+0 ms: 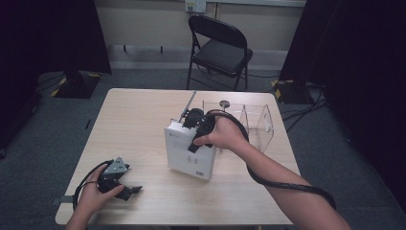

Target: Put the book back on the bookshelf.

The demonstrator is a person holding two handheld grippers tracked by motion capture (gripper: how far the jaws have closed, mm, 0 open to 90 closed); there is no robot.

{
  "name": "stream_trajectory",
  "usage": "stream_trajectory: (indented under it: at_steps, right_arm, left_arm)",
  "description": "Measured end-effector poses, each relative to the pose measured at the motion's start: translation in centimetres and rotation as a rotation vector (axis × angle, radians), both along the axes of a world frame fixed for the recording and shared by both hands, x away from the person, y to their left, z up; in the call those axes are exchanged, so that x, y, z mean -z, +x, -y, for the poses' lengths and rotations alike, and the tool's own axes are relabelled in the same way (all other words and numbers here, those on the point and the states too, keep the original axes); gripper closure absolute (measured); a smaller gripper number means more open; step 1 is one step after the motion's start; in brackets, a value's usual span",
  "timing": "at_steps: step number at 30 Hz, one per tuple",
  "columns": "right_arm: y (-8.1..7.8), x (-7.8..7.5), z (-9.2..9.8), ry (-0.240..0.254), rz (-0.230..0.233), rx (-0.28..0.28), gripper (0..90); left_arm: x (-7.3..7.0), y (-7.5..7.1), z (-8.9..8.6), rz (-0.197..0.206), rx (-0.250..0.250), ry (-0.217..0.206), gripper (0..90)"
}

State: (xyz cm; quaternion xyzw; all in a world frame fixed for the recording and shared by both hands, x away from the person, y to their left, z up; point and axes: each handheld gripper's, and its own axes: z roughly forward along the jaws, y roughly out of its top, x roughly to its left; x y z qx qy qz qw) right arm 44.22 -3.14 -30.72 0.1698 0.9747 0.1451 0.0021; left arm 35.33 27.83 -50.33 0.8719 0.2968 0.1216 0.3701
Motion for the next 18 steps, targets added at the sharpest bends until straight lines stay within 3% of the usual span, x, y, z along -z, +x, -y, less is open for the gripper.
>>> stream_trajectory:
  at_steps: [18]
  right_arm:
    - [-1.1, -1.3, 2.9, 0.01, 0.024, 0.013, 52.4]
  left_arm:
    - [0.0, 0.2, 0.0, 0.002, 0.002, 0.006, 0.0]
